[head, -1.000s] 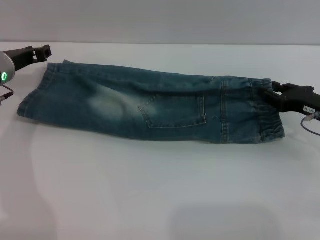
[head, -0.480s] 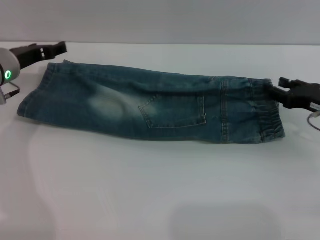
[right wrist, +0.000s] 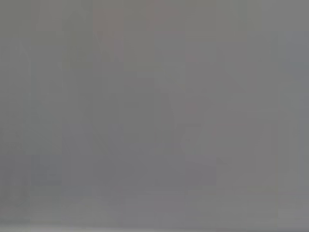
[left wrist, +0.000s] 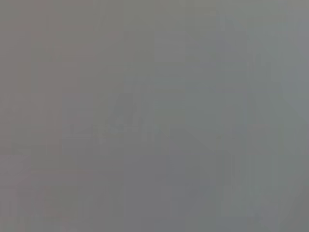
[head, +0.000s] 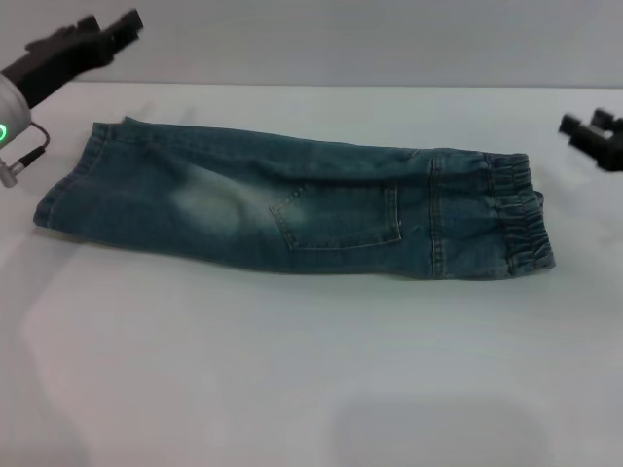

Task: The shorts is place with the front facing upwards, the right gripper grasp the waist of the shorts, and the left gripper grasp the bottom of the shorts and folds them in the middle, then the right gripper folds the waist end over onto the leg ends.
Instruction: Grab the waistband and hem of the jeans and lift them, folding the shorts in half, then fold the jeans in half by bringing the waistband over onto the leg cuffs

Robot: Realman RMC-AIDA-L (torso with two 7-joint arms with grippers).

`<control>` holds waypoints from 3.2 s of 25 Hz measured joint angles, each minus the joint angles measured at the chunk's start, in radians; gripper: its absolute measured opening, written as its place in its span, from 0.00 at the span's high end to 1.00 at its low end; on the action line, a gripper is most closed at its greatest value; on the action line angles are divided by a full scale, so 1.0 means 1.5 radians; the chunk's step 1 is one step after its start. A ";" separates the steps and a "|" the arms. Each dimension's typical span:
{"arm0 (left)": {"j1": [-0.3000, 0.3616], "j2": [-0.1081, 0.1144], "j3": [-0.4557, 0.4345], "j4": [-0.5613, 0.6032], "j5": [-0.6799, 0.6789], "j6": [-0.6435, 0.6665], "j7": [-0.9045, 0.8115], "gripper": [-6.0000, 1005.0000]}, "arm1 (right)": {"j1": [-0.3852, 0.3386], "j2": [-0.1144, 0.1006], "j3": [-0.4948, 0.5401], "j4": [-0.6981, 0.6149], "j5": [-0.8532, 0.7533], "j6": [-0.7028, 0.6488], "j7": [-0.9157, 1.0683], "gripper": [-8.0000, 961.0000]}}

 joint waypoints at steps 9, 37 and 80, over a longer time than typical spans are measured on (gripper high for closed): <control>0.043 0.000 0.000 -0.094 -0.236 0.218 0.240 0.31 | -0.025 -0.009 0.000 -0.048 0.098 -0.090 0.025 0.48; 0.050 -0.002 0.000 -0.163 -0.350 0.325 0.400 0.31 | 0.087 -0.090 -0.010 -0.342 -0.482 -0.425 0.631 0.48; 0.052 -0.004 0.006 -0.207 -0.351 0.343 0.411 0.31 | 0.140 -0.033 -0.135 -0.198 -0.603 -0.232 0.631 0.48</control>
